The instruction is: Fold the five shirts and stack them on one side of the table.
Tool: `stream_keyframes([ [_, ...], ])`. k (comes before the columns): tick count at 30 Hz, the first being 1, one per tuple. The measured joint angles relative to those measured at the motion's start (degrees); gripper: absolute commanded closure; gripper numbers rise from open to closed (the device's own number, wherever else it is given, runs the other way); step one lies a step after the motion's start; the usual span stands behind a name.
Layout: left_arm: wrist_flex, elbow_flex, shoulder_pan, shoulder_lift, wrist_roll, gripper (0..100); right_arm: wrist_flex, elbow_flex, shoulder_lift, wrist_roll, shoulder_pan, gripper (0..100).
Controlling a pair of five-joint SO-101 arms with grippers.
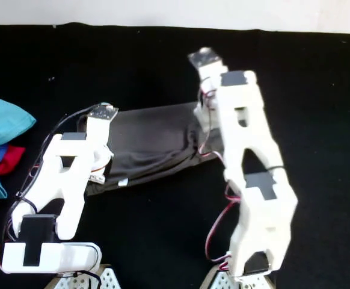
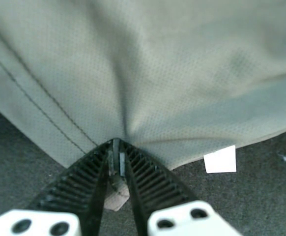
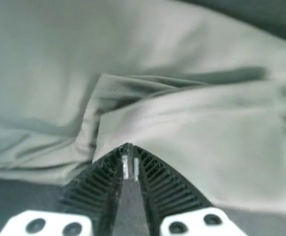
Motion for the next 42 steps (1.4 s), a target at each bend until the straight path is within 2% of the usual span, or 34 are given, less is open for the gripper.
stream_keyframes([
  [7, 0.0, 0.0, 0.0, 0.0, 0.0, 99, 1.1, 0.0, -5.0, 0.0, 12.2, 99.2],
  [13, 0.0, 0.0, 0.0, 0.0, 0.0, 99, 1.1, -0.1, 2.9, 0.0, 21.4, 99.2],
  [22, 0.0, 0.0, 0.0, 0.0, 0.0, 99, -7.0, -0.1, 11.5, 0.0, 23.7, 99.2],
  [28, 3.0, -0.5, 0.0, -0.3, 0.0, 99, -6.6, -0.1, 11.3, 0.0, 25.2, 99.2],
  [32, 6.9, -2.4, 0.0, -4.7, -0.1, 99, -3.9, -0.1, 5.7, 0.0, 25.7, 99.2],
  [39, 17.7, -9.1, -0.5, -21.1, 0.0, 99, 3.4, -0.1, -8.9, 0.0, 25.7, 99.2],
  [42, 18.0, -9.6, -4.2, -24.9, 0.1, 91, 8.3, -0.1, -14.6, 0.0, 25.8, 99.2],
])
